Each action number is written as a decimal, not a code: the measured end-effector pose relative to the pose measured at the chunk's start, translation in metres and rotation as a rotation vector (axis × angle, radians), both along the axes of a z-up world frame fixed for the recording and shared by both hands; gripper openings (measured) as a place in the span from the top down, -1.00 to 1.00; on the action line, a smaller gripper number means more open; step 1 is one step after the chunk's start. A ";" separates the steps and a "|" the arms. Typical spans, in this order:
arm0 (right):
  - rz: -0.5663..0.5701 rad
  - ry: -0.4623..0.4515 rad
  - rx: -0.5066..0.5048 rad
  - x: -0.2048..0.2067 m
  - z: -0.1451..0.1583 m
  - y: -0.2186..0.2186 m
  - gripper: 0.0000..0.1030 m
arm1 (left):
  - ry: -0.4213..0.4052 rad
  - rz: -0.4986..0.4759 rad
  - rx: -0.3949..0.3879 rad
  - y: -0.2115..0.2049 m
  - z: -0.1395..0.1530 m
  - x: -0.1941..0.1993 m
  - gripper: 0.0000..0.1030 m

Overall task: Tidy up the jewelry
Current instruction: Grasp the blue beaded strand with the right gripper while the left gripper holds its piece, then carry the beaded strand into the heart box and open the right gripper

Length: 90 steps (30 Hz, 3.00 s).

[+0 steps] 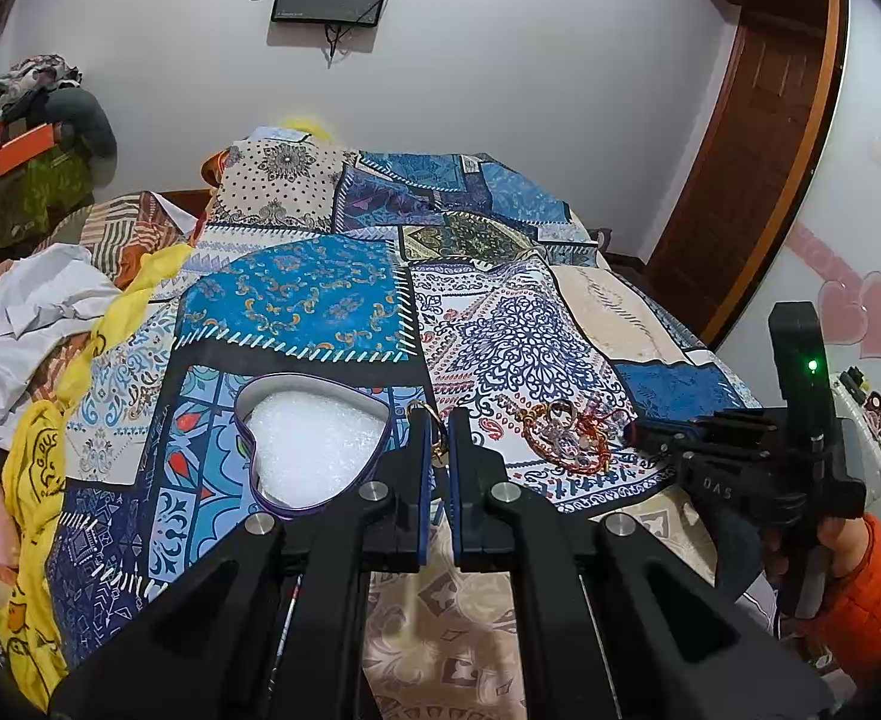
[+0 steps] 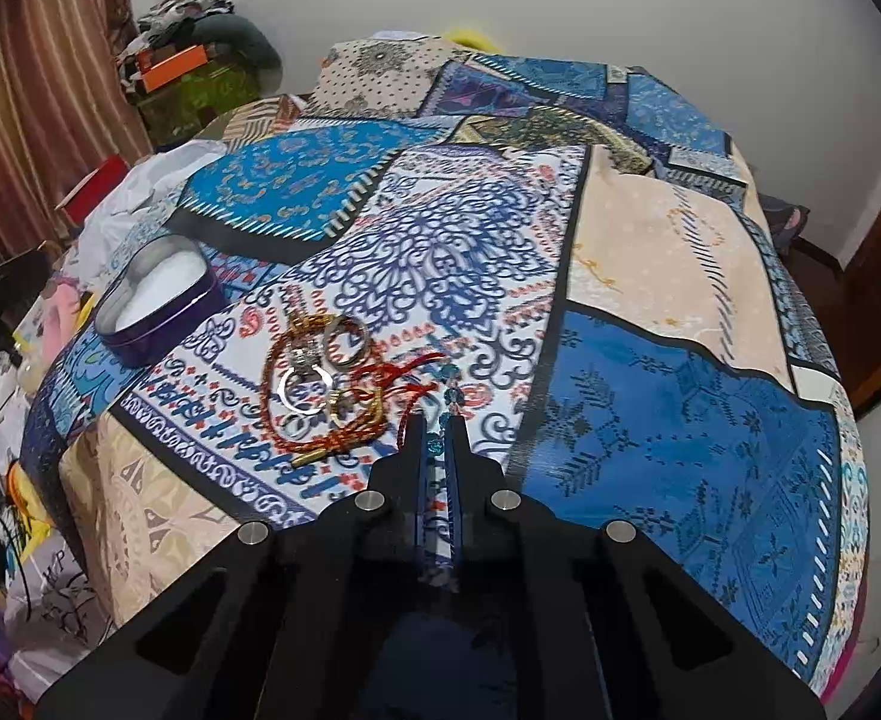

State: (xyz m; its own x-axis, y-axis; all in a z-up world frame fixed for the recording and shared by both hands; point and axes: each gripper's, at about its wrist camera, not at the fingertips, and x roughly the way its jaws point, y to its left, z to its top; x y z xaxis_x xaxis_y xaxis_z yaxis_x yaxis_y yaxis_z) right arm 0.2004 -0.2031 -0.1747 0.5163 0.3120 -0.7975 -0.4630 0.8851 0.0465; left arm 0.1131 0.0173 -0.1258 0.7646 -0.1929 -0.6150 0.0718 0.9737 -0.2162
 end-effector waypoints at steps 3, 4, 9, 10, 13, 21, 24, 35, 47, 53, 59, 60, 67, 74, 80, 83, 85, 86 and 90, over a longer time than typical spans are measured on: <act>-0.027 -0.008 0.010 0.004 0.003 -0.007 0.92 | -0.005 0.002 0.004 -0.001 0.001 -0.001 0.93; -0.035 -0.014 0.016 0.004 0.005 -0.010 0.92 | -0.006 0.002 0.005 -0.001 0.002 -0.002 0.93; -0.051 -0.062 0.027 -0.001 0.021 -0.017 0.92 | -0.012 0.003 0.004 -0.002 0.005 -0.003 0.93; -0.049 -0.073 0.028 -0.002 0.025 -0.017 0.93 | -0.014 0.002 0.004 -0.003 0.006 -0.003 0.93; -0.051 -0.109 0.034 -0.004 0.038 -0.017 0.96 | -0.020 0.001 0.006 -0.003 0.008 -0.005 0.93; -0.015 -0.147 0.037 -0.005 0.059 -0.008 0.96 | -0.036 0.011 0.009 0.000 0.014 -0.009 0.93; -0.043 -0.117 -0.012 0.001 0.047 -0.007 0.91 | -0.037 0.017 0.012 0.002 0.014 -0.012 0.93; -0.026 0.028 -0.043 0.015 -0.004 -0.004 0.40 | -0.015 0.021 0.015 0.002 0.008 -0.008 0.93; -0.049 0.015 -0.002 0.018 -0.003 -0.012 0.87 | -0.004 0.017 0.019 -0.001 0.003 -0.003 0.93; -0.058 -0.046 0.050 0.009 0.025 -0.012 0.87 | -0.015 0.023 0.021 0.002 0.008 -0.005 0.93; -0.030 -0.140 0.097 -0.003 0.065 -0.003 0.87 | -0.036 0.035 0.017 0.008 0.016 -0.009 0.93; -0.026 -0.152 0.107 -0.005 0.070 0.000 0.87 | -0.040 0.037 0.016 0.010 0.017 -0.009 0.93; 0.035 -0.197 0.190 -0.020 0.094 0.024 0.87 | -0.077 0.054 0.033 0.021 0.030 -0.014 0.93; 0.115 -0.195 0.243 -0.023 0.099 0.061 0.87 | -0.090 0.077 0.041 0.036 0.033 -0.017 0.93; 0.176 -0.170 0.256 -0.020 0.092 0.093 0.87 | -0.091 0.097 0.045 0.050 0.032 -0.016 0.93; 0.207 -0.147 0.252 -0.017 0.086 0.109 0.87 | -0.087 0.105 0.042 0.057 0.029 -0.013 0.93; 0.227 -0.131 0.244 -0.014 0.080 0.119 0.87 | -0.079 0.109 0.038 0.062 0.026 -0.011 0.93; 0.236 -0.123 0.241 -0.013 0.077 0.124 0.87 | -0.075 0.110 0.036 0.064 0.024 -0.009 0.93; 0.261 -0.083 0.222 -0.004 0.064 0.142 0.87 | -0.047 0.108 0.023 0.072 0.013 -0.002 0.93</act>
State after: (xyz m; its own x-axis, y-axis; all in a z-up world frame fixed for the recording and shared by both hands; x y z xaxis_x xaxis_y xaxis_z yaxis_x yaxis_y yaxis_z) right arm 0.1967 -0.0613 -0.1112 0.4563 0.6030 -0.6543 -0.6827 0.7089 0.1771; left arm 0.1108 0.0889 -0.1132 0.8084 -0.0939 -0.5811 -0.0243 0.9810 -0.1923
